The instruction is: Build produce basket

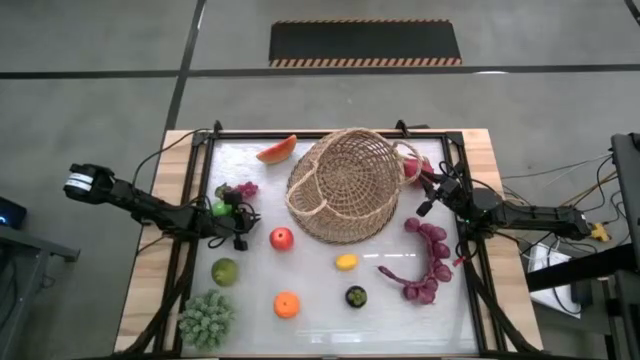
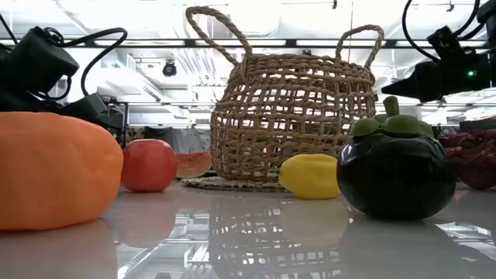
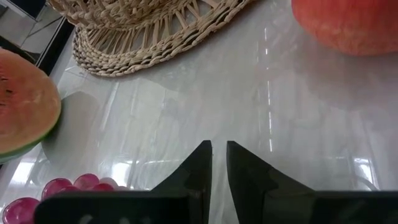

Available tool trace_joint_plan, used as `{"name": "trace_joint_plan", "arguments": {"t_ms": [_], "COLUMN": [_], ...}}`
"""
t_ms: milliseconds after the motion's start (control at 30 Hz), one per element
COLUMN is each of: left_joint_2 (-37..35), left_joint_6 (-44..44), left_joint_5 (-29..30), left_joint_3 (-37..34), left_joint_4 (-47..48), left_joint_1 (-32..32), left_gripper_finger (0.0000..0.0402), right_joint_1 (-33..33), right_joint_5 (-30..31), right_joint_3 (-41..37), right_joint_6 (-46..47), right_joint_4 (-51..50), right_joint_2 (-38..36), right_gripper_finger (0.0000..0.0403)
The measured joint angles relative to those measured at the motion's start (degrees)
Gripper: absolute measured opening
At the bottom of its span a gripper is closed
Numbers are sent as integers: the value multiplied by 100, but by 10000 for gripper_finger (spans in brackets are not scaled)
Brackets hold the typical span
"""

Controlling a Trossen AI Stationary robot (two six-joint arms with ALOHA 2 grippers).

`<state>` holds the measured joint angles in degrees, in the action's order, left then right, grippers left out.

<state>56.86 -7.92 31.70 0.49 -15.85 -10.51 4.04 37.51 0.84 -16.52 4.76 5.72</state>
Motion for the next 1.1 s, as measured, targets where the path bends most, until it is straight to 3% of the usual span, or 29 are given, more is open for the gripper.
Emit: {"name": "trace_joint_plan", "arguments": {"t_ms": [1100], "left_joint_2": [-217], "left_joint_6": [0], "left_joint_5": [-9], "left_joint_3": [-20], "left_joint_4": [44], "left_joint_1": [1], "left_gripper_finger": [31], "right_joint_1": [0], "right_joint_5": [0], "right_joint_3": [0], "right_joint_6": [0], "right_joint_4": [0], "right_joint_2": [0], "right_gripper_finger": [43]}}
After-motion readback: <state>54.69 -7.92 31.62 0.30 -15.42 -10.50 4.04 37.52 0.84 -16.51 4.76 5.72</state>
